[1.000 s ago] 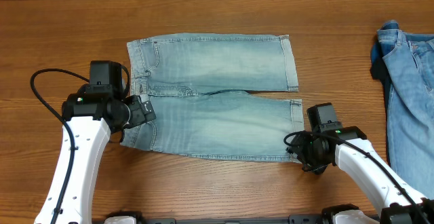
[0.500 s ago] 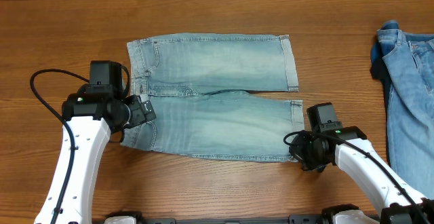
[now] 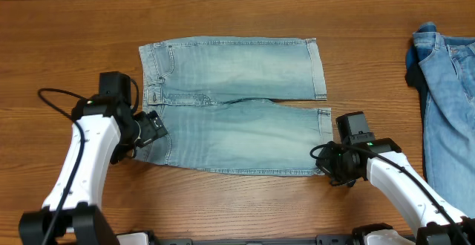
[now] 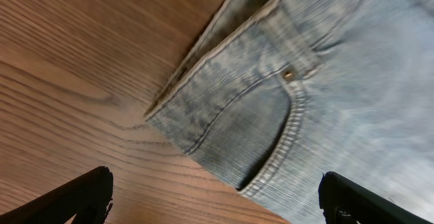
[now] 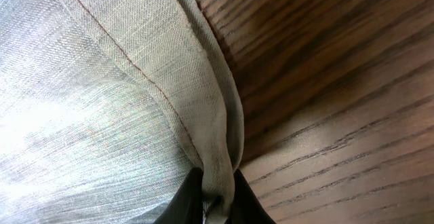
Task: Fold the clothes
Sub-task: 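Lift the bottom edge and fold it upward over the top half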
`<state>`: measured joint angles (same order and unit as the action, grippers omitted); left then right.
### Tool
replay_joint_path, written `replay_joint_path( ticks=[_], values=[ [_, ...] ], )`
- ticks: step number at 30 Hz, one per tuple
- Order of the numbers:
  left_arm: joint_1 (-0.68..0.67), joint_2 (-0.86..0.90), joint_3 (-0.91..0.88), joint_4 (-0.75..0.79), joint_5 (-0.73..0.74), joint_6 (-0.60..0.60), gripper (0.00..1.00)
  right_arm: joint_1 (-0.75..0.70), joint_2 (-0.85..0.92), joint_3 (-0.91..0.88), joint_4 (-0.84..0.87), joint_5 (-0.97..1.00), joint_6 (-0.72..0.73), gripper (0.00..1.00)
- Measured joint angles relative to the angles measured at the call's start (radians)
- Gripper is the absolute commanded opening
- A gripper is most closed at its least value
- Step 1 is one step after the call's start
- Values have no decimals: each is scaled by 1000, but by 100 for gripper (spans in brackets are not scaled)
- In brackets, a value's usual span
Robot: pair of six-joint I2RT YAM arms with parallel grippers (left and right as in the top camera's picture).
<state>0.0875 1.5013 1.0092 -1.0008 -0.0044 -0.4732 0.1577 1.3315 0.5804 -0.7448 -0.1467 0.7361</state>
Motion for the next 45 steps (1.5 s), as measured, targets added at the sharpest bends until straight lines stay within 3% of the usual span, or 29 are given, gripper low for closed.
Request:
replay_joint_path(
  ticks=[5,13,21,36,37,39,40,42,44,45],
  values=[
    [0,58,-9,80,9,18,100,0,0,0,5,5,0,14],
    [21,73,-26,112,12,54,100,0,0,0,14,16,-4,14],
    [33,74,-181,217,31,58,100,0,0,0,19,20,-4,14],
    [33,74,-235,347,20,33,99,0,0,0,19,21,-5,15],
    [33,74,-236,351,19,30,91,0,0,0,20,20,-5,15],
    [33,74,-237,360,11,15,38,0,0,0,20,21,-4,15],
    [33,74,-237,362,9,5,24,0,0,0,20,20,-5,15],
    [33,74,-240,367,15,4,4,0,0,0,20,21,-5,14],
    [31,73,-240,378,49,5,4,0,0,0,21,20,-4,4],
    [31,72,-240,377,51,4,4,0,0,0,21,21,-8,4]
  ],
)
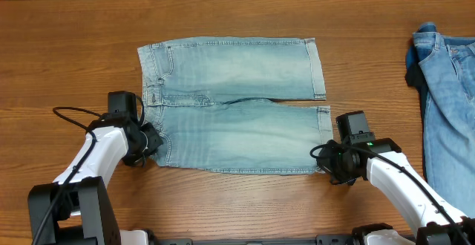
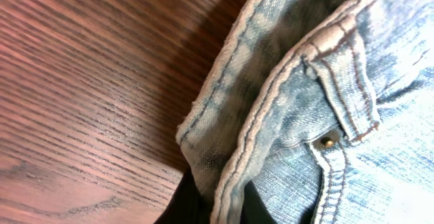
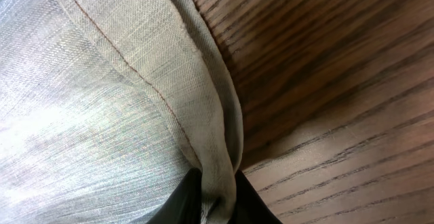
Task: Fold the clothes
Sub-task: 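Lift the bottom edge and fold it upward over the top half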
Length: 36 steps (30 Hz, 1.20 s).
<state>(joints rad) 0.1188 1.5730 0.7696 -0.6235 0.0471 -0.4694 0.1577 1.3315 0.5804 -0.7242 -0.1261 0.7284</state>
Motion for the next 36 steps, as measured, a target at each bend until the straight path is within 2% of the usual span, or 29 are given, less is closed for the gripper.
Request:
replay_joint_path(
  ticks=[3,7,12,18,23,31,36],
  values=[
    [1,0,2,-14,6,0,4,0,0,0,1,0,1,4],
    [1,1,27,-122,10,0,4,0,0,8,-5,11,0,4],
    [1,6,171,-285,14,0,4,0,2,81,-28,21,0,4],
    [1,6,286,-412,25,0,4,0,2,116,-56,21,-9,4],
    [1,8,344,-543,36,0,4,0,3,237,-177,70,-45,4],
    [1,10,447,-695,84,8,4,0,3,369,-181,101,-79,4],
    [1,10,510,-713,93,8,4,0,16,454,-135,108,-112,4]
  ],
)
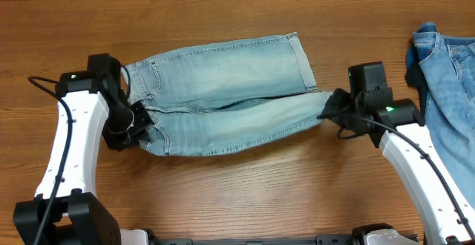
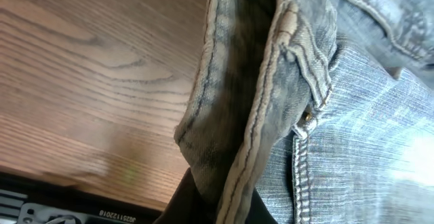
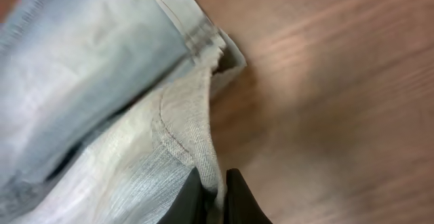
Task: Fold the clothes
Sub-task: 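Lift the bottom edge and fold it upward over the top half, then lay the folded edge onto the top edge and open both grippers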
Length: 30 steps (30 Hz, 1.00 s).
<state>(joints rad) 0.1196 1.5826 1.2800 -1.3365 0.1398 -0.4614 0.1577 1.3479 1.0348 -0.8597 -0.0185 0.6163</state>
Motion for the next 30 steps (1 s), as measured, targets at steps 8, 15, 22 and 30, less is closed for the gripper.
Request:
replay_joint_path(
  ticks=[8,15,22,30],
  values=[
    [0,0,6,90,6,-8,4,0,201,159,46,-5,-11,4],
    [27,0,6,163,-2,-53,5,0,344,377,36,-16,-14,4],
    [47,0,6,228,2,-116,9,1,440,396,120,-29,-14,4],
    [47,0,6,321,29,-171,15,1,446,399,263,-30,6,4]
  ],
)
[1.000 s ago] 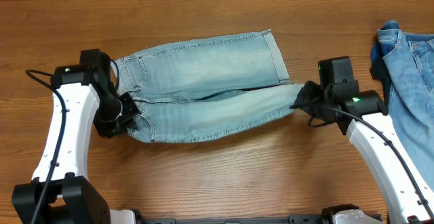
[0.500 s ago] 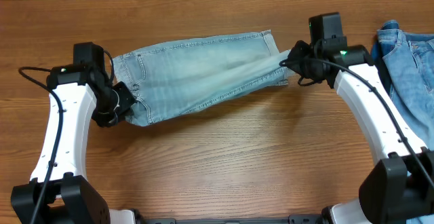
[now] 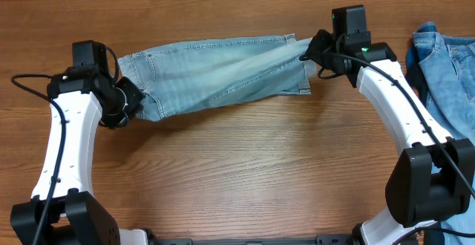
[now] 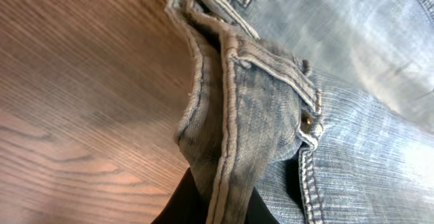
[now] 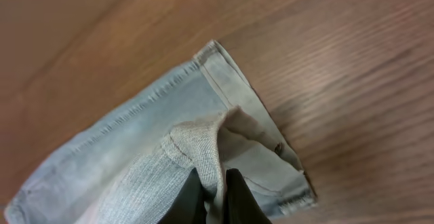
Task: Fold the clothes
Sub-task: 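Lay the folded edge onto the top edge and open both grippers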
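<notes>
Light blue denim shorts [image 3: 215, 70] lie across the far middle of the table, the near leg folded up over the far leg. My left gripper [image 3: 128, 100] is shut on the waistband corner [image 4: 217, 149] at the left end. At the right end my right gripper [image 3: 315, 52] is shut on the upper leg's hem [image 5: 207, 153], held above the lower leg's hem [image 5: 271, 153]. The shorts sag slightly between the two grips.
A second heap of blue denim clothing [image 3: 445, 74] lies at the right edge of the wooden table [image 3: 245, 171]. Both arms reach in from the near side, their cables trailing on the left.
Both grippers, still shut on the shorts, have moved to the far side. The near leg, then half lifted, now lies over the far leg.
The shorts lay flat with my right gripper shut on the near leg's hem and the left open beside the waistband. The left then shut on the waistband corner. Later both held the near half raised, and now it is folded over the far half.
</notes>
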`<state>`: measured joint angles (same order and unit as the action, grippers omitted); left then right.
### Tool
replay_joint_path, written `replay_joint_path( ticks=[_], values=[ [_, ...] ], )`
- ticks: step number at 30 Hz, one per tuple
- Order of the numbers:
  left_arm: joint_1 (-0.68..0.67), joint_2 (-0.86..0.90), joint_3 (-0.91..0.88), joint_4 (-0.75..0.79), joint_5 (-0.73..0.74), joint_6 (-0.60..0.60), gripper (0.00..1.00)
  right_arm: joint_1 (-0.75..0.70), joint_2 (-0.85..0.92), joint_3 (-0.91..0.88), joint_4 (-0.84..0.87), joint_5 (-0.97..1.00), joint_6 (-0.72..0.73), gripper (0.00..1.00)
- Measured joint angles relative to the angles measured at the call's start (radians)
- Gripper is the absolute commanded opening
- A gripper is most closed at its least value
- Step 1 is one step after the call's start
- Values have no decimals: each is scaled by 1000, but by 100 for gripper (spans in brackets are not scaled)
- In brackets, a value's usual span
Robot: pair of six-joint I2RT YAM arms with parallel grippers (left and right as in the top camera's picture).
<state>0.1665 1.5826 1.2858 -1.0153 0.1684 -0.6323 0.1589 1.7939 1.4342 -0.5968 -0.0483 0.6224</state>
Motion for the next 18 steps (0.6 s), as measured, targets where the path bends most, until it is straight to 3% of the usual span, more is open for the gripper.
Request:
replay_joint_path(
  ticks=[3,9,14,18],
  values=[
    [5,0,0,32,14,-6,19,0,0,0,3,0,11,4],
    [6,0,4,42,16,-12,13,0,9,34,-71,7,13,4],
    [5,6,103,-2,16,15,14,0,114,294,-289,7,-14,4],
    [3,6,150,-9,-38,40,16,1,213,433,-363,-21,-32,4]
  ],
)
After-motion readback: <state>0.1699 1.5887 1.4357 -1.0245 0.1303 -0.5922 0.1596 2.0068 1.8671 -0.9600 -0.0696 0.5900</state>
